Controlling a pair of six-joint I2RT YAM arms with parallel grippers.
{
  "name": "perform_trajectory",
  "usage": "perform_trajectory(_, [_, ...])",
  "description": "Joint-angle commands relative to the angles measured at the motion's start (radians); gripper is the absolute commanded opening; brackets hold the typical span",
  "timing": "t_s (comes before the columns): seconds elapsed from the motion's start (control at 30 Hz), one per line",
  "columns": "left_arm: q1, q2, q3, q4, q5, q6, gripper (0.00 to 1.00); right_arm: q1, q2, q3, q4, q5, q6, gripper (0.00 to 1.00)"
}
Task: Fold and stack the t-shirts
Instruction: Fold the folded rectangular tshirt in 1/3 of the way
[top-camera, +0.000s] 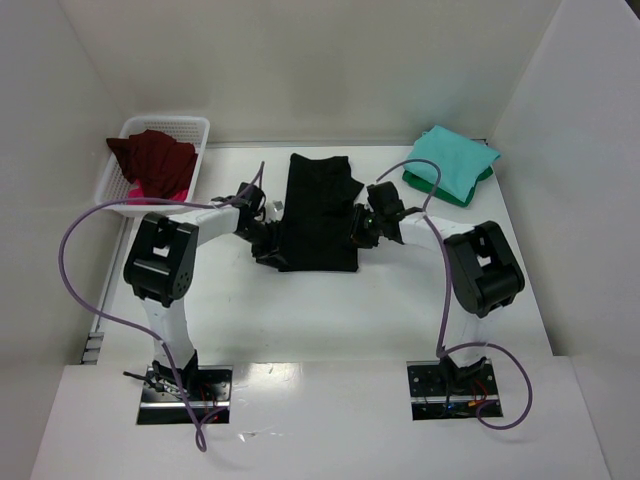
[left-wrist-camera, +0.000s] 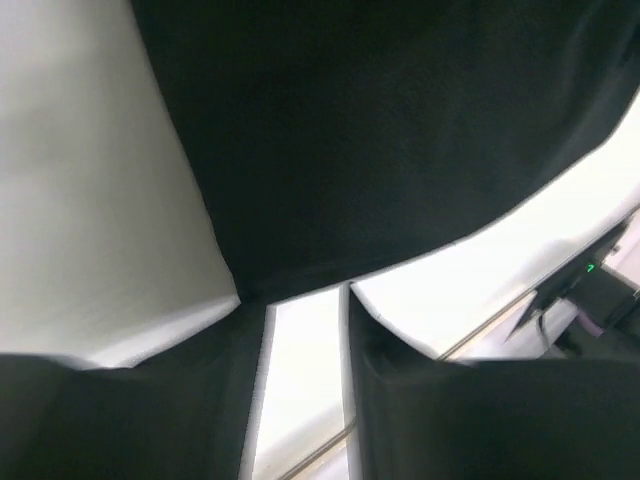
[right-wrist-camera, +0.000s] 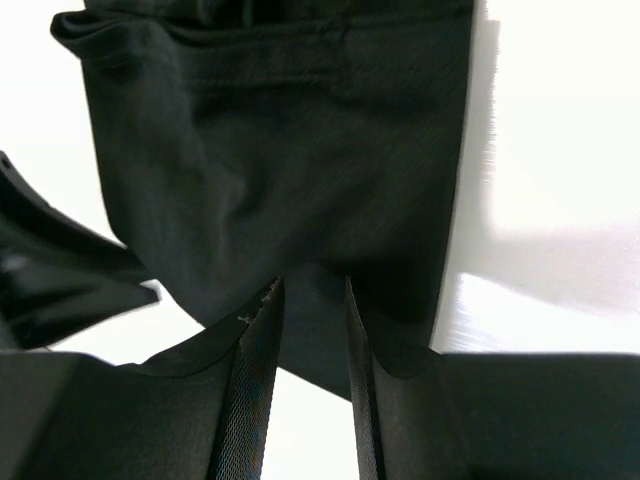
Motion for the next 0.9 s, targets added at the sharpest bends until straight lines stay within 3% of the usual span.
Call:
perform_trajectory(0.0, [0.014, -0.072, 0.086, -0.087, 0.073, 0.055, 0.55, -0.002, 0.023, 0.037, 0.040, 0.027, 0.000, 0.37])
perform_trajectory(0.13, [0.052, -0.087, 0.200, -0.087, 0.112, 0.056, 0.67, -0.012, 0.023, 0.088, 0.031, 0.036, -0.009, 0.37])
perform_trajectory(0.23, [0.063, -0.074, 0.264, -0.024, 0.103, 0.022, 0.67, -0.030, 0.032, 0.131, 0.021, 0.045, -0.018, 0.37])
perform_trajectory(0.3, [0.070, -0.051, 0.287, 0.007, 0.103, 0.011, 0.61, -0.031, 0.055, 0.146, 0.021, 0.045, -0.020, 0.36])
perform_trajectory(0.37, [0.072, -0.001, 0.319, 0.048, 0.091, 0.008, 0.48, -0.031, 0.070, 0.163, 0.021, 0.045, -0.020, 0.33])
perform_trajectory(0.53, [0.072, 0.151, 0.371, 0.072, 0.094, 0.026, 0.23, -0.031, 0.139, 0.205, 0.021, 0.057, -0.020, 0.10])
perform_trajectory(0.67, [0.072, 0.217, 0.390, 0.072, 0.049, 0.030, 0.13, -0.031, 0.173, 0.219, 0.012, 0.057, -0.020, 0.08])
perform_trajectory(0.87, [0.072, 0.280, 0.412, 0.060, -0.006, 0.050, 0.11, -0.031, 0.209, 0.239, 0.021, 0.067, -0.020, 0.08])
